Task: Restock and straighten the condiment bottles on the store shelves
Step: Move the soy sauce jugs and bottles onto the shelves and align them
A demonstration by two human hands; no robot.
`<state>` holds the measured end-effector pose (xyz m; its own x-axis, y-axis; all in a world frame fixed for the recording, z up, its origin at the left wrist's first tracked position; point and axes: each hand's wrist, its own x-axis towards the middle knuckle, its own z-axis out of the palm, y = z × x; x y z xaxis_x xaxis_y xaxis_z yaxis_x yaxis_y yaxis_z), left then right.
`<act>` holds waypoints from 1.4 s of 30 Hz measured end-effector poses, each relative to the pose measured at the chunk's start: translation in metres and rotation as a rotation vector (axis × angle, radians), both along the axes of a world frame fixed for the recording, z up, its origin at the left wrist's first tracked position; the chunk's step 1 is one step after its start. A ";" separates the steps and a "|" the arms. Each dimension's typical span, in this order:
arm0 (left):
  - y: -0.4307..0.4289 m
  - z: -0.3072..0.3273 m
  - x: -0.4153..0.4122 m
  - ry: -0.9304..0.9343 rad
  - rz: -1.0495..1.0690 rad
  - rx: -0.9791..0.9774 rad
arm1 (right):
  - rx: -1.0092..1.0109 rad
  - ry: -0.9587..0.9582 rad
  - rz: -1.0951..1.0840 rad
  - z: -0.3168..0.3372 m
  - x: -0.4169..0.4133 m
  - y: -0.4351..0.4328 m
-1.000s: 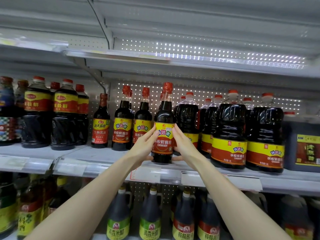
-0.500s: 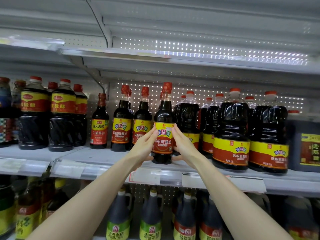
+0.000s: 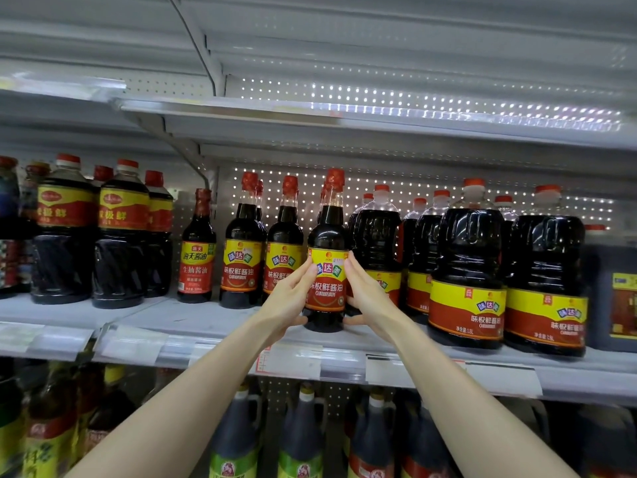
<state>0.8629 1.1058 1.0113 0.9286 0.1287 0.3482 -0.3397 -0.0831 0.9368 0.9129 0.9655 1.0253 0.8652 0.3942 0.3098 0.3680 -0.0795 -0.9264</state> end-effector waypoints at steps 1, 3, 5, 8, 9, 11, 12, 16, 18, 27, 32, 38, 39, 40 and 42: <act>0.000 0.000 0.001 -0.001 0.000 0.000 | 0.001 -0.003 0.000 0.000 0.002 0.000; 0.002 0.000 0.004 0.000 0.003 -0.004 | 0.002 -0.017 -0.001 0.000 0.005 0.001; 0.003 0.000 0.006 0.006 0.005 -0.009 | 0.002 -0.026 -0.001 0.000 0.007 0.003; 0.003 -0.001 0.010 0.004 -0.003 -0.015 | 0.006 -0.022 -0.004 -0.001 0.010 0.004; 0.003 -0.001 0.011 0.007 -0.005 -0.015 | 0.009 -0.018 -0.003 -0.001 0.011 0.003; 0.003 -0.002 0.013 0.008 -0.006 -0.016 | 0.011 -0.016 0.002 -0.001 0.014 0.003; 0.004 -0.002 0.014 0.009 -0.006 -0.017 | 0.010 -0.015 0.003 -0.001 0.014 0.003; 0.004 -0.002 0.015 -0.003 -0.008 -0.029 | 0.010 -0.020 0.008 -0.001 0.015 0.004; 0.005 -0.002 0.016 -0.005 -0.013 -0.029 | 0.008 -0.023 0.008 -0.001 0.016 0.004; 0.005 -0.004 0.021 -0.003 -0.030 -0.019 | 0.009 -0.001 -0.002 -0.002 0.021 0.006; 0.006 -0.002 0.022 -0.001 -0.027 -0.019 | 0.000 -0.017 -0.006 -0.001 0.023 0.006; 0.006 -0.004 0.021 -0.002 -0.021 -0.013 | 0.003 -0.017 -0.001 -0.002 0.022 0.006; 0.005 -0.003 0.021 0.000 -0.019 -0.013 | 0.002 -0.017 0.000 -0.002 0.022 0.006; 0.005 -0.003 0.020 0.002 -0.018 -0.015 | 0.003 -0.018 0.001 -0.002 0.022 0.006; 0.004 -0.003 0.020 0.007 -0.018 -0.015 | 0.002 -0.020 0.002 -0.002 0.022 0.006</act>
<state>0.8824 1.1103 1.0084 0.9330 0.1172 0.3402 -0.3349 -0.0631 0.9402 0.9345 0.9710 1.0233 0.8578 0.3955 0.3282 0.3870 -0.0769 -0.9189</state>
